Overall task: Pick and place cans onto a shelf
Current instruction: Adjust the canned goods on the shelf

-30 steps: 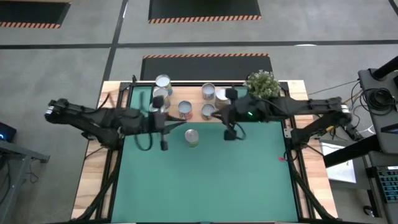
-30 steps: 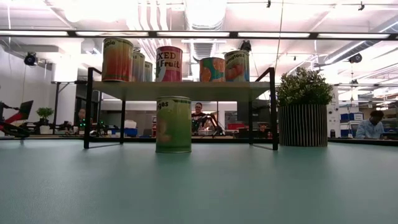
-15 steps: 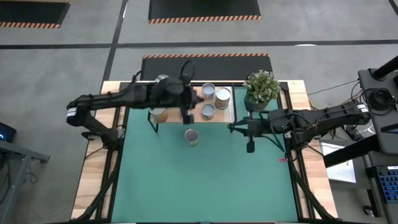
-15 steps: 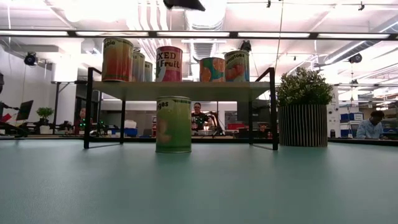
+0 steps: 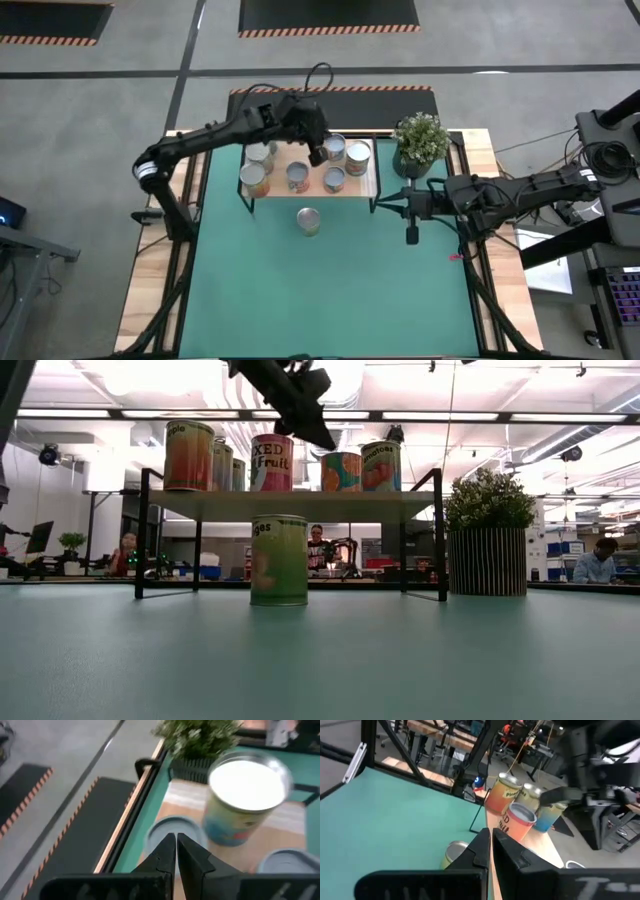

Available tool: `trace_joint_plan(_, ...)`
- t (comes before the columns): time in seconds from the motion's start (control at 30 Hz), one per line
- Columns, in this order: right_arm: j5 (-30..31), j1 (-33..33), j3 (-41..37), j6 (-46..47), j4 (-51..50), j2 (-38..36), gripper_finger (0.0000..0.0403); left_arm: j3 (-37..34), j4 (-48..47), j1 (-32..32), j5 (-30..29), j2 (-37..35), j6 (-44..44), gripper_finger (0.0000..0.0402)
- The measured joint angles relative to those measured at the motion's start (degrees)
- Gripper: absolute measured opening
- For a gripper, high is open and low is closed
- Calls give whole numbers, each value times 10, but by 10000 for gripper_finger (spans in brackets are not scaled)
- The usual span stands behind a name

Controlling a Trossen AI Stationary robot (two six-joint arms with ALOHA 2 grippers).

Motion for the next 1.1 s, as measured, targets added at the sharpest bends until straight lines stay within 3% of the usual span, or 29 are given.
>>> trace_joint_plan(0.33,1,0,-1,-2,-10,2,9,66,-51,8,3,73,-8,0)
trace_joint_plan(1.1,1,0,-1,2,-12,3,9,36,-25,11,-4,76,-22,0)
